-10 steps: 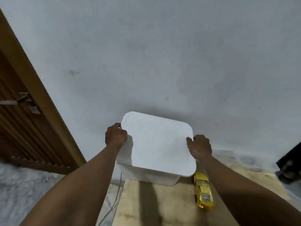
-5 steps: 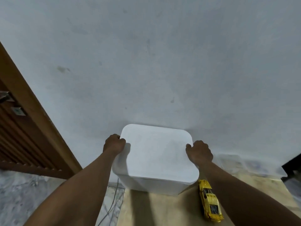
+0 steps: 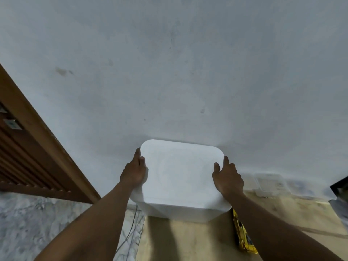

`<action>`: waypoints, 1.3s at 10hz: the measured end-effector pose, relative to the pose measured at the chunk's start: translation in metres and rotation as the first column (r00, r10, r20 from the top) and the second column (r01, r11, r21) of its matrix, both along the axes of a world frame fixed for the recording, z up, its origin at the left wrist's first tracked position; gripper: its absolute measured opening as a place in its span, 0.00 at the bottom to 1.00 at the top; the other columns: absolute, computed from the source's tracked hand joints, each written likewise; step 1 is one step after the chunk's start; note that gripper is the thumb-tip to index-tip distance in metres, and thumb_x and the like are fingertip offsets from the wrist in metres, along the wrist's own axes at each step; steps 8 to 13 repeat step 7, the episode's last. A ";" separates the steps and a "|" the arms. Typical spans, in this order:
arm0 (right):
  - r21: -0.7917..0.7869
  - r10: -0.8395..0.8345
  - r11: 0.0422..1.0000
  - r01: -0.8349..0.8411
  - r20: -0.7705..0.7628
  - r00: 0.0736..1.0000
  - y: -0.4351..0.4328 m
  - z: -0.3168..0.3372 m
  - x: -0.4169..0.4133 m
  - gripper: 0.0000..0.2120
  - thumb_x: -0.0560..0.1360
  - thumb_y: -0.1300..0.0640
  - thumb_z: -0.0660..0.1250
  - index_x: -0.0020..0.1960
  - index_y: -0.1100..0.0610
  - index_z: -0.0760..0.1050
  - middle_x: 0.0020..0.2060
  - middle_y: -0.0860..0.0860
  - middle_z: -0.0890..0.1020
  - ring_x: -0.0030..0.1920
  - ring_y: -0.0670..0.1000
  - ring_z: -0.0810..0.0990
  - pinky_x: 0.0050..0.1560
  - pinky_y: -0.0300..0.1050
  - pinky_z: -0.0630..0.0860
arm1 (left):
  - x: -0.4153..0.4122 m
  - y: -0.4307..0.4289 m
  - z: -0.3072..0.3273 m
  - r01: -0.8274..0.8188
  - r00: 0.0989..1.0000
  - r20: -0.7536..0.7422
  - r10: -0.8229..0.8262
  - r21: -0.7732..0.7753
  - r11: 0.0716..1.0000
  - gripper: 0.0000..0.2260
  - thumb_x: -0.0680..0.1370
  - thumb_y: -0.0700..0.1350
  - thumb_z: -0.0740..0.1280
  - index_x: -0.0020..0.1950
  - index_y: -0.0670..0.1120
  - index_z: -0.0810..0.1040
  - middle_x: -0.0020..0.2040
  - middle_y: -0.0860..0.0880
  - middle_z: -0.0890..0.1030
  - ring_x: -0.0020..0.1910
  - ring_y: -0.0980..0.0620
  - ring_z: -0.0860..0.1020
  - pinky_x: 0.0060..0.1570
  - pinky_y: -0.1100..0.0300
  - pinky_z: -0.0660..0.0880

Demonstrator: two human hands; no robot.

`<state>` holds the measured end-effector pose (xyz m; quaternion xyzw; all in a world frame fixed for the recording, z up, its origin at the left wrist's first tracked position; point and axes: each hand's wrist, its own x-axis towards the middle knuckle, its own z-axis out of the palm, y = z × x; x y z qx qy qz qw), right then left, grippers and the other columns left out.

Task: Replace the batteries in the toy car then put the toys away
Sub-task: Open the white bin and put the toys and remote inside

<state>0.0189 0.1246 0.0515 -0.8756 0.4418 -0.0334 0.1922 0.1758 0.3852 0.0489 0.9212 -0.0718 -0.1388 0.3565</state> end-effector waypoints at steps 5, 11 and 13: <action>-0.001 0.024 1.000 -0.024 -0.016 1.000 0.004 0.000 -0.005 0.29 0.83 0.41 0.45 0.81 0.51 0.48 0.70 0.54 0.73 0.65 0.59 0.75 0.62 0.54 0.71 | 0.008 0.004 -0.009 -0.090 0.983 -0.177 0.054 -0.199 0.976 0.23 0.82 0.53 0.53 0.77 0.64 0.59 0.74 0.49 0.71 0.70 0.43 0.70 0.69 0.50 0.65; 0.080 0.017 0.997 -0.019 0.027 0.999 -0.007 0.018 -0.020 0.33 0.81 0.35 0.49 0.81 0.48 0.48 0.73 0.51 0.69 0.70 0.55 0.72 0.65 0.52 0.70 | 0.004 0.021 -0.011 -0.164 0.971 -0.223 0.090 -0.337 0.927 0.20 0.83 0.54 0.58 0.75 0.57 0.66 0.71 0.46 0.73 0.67 0.43 0.74 0.67 0.50 0.69; 0.080 0.017 0.997 -0.019 0.027 0.999 -0.007 0.018 -0.020 0.33 0.81 0.35 0.49 0.81 0.48 0.48 0.73 0.51 0.69 0.70 0.55 0.72 0.65 0.52 0.70 | 0.004 0.021 -0.011 -0.164 0.971 -0.223 0.090 -0.337 0.927 0.20 0.83 0.54 0.58 0.75 0.57 0.66 0.71 0.46 0.73 0.67 0.43 0.74 0.67 0.50 0.69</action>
